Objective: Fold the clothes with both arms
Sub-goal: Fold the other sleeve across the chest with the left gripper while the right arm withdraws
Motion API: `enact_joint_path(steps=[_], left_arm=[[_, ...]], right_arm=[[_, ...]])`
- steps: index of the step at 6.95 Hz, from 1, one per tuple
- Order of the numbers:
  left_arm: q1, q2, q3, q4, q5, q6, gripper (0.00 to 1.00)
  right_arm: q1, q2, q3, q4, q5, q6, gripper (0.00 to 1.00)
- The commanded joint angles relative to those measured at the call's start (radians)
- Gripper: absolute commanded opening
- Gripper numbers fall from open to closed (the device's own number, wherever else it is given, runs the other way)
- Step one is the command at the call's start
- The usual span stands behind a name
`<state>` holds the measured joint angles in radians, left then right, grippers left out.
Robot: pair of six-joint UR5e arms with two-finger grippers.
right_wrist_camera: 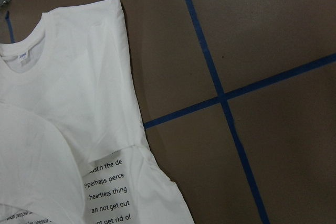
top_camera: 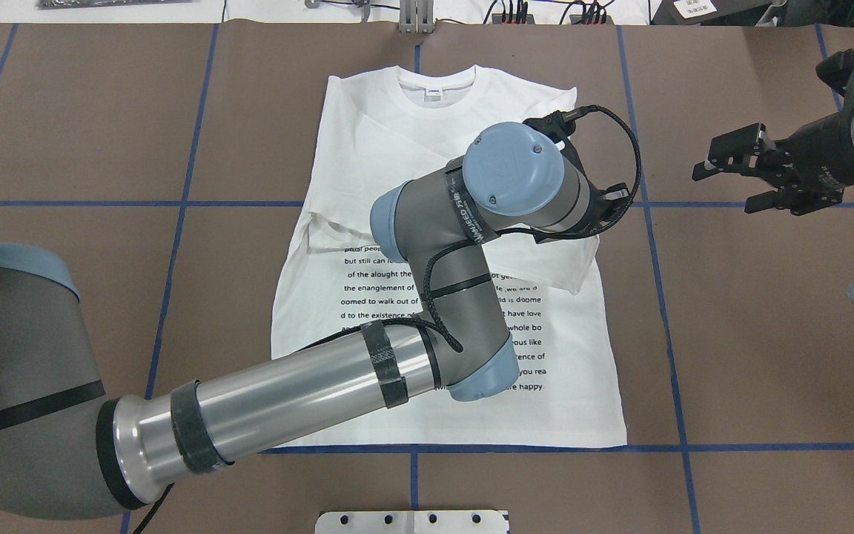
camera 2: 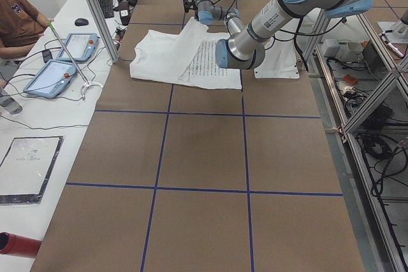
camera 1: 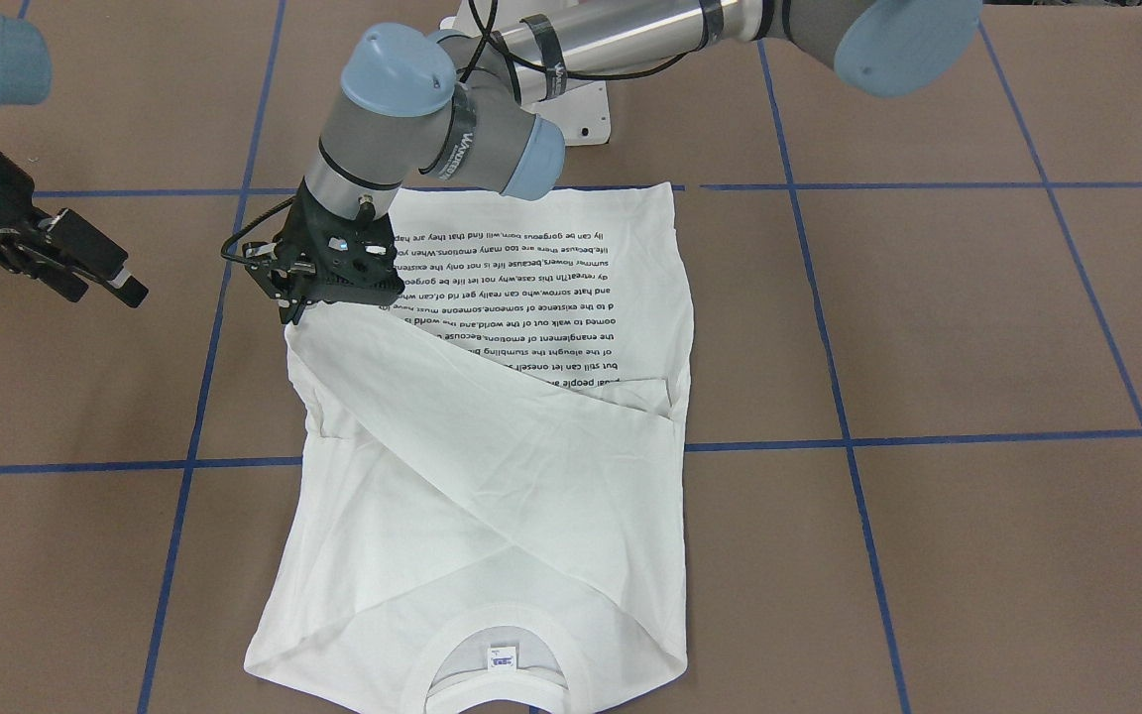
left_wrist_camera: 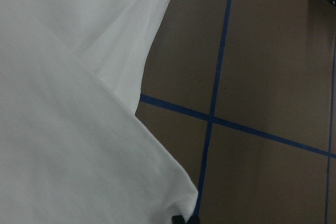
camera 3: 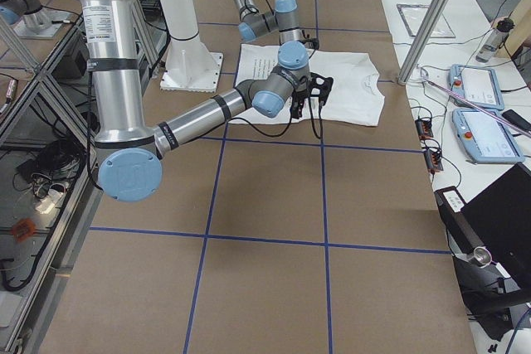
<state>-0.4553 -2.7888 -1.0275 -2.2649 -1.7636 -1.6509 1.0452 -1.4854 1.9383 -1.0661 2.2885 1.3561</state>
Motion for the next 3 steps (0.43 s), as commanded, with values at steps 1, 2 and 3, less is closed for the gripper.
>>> enact_joint_path(steps=[1, 2, 3], left_arm=[[0.004, -0.008, 0.018, -0.018, 0.032, -0.001, 0.42], [0.001, -0.009, 0.015, -0.018, 0.032, -0.001, 0.68], [-0.003, -0.009, 0.006, -0.016, 0.032, -0.004, 0.74]], right_arm=[[-0.002, 0.007, -0.005, -0.002, -0.007, 0.001, 1.0], [-0.004, 0.01, -0.004, -0.002, -0.012, 0.005, 1.0], [-0.01, 0.011, 0.005, -0.002, -0.012, 0.02, 1.0]])
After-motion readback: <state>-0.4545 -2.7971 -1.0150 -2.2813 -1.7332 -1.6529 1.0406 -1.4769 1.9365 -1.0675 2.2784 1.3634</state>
